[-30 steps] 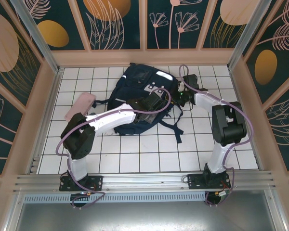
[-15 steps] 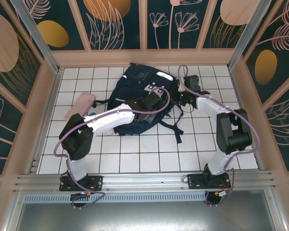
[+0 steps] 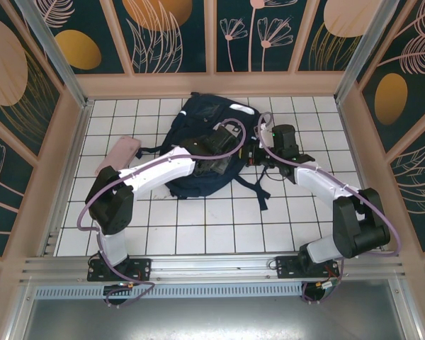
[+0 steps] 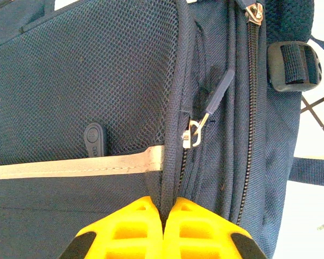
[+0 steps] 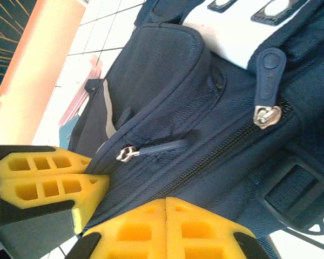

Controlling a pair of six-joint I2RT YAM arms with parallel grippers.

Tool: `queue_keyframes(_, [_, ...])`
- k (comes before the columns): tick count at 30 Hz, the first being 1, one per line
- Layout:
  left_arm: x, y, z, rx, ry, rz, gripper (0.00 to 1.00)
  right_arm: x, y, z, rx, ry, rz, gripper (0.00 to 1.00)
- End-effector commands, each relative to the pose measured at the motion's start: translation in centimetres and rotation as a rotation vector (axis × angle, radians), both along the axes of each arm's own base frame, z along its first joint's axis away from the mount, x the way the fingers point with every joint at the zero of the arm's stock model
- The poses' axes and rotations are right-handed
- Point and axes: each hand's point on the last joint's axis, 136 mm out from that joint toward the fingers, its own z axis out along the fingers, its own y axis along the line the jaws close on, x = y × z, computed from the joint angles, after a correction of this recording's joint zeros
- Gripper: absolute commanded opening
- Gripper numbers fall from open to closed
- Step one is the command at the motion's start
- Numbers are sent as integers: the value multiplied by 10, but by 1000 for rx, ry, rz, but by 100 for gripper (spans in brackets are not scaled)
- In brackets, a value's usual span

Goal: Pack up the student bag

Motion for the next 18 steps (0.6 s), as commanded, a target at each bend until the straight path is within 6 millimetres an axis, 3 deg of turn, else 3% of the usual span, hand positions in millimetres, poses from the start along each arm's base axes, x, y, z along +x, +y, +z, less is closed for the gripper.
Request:
queue_keyframes(1, [19,-5,49,-119,-112,38,0,11,-10,14,-55,-55,-61,17])
queue_keyframes(3, [17,-4,45,-112,-108,28,0,29,-31,4,-124,6,-200,46])
queue_keyframes(5, [15,-5,44,-115,-104,14,0,40,-36,-3,-173,40,-229,53])
queue_keyframes(12, [12,-8,41,-127,-98,-12,0,73,-33,-18,-314,54,-218,49])
queue_keyframes(18, [13,-9,39,-128,-94,-15,0,78,-10,-25,-295,60,-75,43])
